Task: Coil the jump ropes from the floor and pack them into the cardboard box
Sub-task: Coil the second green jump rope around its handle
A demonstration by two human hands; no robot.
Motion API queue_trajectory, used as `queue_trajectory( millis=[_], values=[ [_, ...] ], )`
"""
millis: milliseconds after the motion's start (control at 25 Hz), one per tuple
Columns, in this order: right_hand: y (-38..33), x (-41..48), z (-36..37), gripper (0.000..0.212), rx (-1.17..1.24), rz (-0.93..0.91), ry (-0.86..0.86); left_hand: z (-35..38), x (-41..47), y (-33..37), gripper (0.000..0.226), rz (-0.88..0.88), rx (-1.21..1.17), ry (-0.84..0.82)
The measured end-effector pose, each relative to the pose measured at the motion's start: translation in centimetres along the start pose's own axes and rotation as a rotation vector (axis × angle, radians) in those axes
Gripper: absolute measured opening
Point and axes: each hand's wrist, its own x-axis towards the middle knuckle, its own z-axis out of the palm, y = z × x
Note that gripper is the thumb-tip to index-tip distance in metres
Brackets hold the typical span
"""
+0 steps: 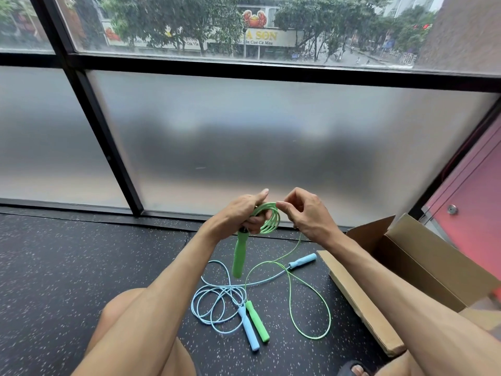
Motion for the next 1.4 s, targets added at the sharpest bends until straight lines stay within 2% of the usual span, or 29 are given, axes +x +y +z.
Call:
queue_trajectory(
  millis=[200,360,440,640,800,960,1120,1200,1280,1400],
  values=[
    [-0.1,0.1,0.3,0.022,0.198,0.134,-0.074,-0.3,-0.1,0.5,0.049,-0.008,-0.335,-0.149],
    [0.2,-0.2,0.6,0.016,0.284,0.312,-0.238,-0.5,-0.2,1.1,0.041,0.113,-0.648,-0.113],
    [0.3,-0.6,0.8,0.019,0.239,0.374,-0.314,-0.6,-0.1,1.5,0.036,0.19,-0.758,-0.001],
    [-0.3,-0.9,1.1,0.022,0.19,0.422,-0.394,-1.6,1.0,0.5,0.034,0.308,-0.839,0.486],
    [-1.2,-1.1,1.1,0.023,0.211,0.45,-0.467,-1.4,1.2,0.2,0.028,0.349,-0.678,0.735],
    [-1.4,-1.2,1.0,0.017,0.126,0.437,-0.519,-1.2,1.2,0.3,0.025,0.394,-0.458,0.861],
    [-1.5,-1.2,1.2,0.014,-0.009,0.264,-0.514,-1.8,1.3,-0.3,0.027,0.357,0.0,0.99],
    [-1.6,-1.2,1.2,0.015,-0.058,0.139,-0.46,-1.7,0.9,-0.2,0.024,0.287,0.182,0.932],
    [-1.7,-1.2,0.8,0.018,-0.07,0.059,-0.39,-1.9,0.9,-0.4,0.022,0.183,0.348,0.804],
    [-2.0,-1.1,0.2,0.022,-0.084,-0.021,-0.272,-1.6,1.2,-0.6,0.022,0.038,0.394,0.554]
  ],
)
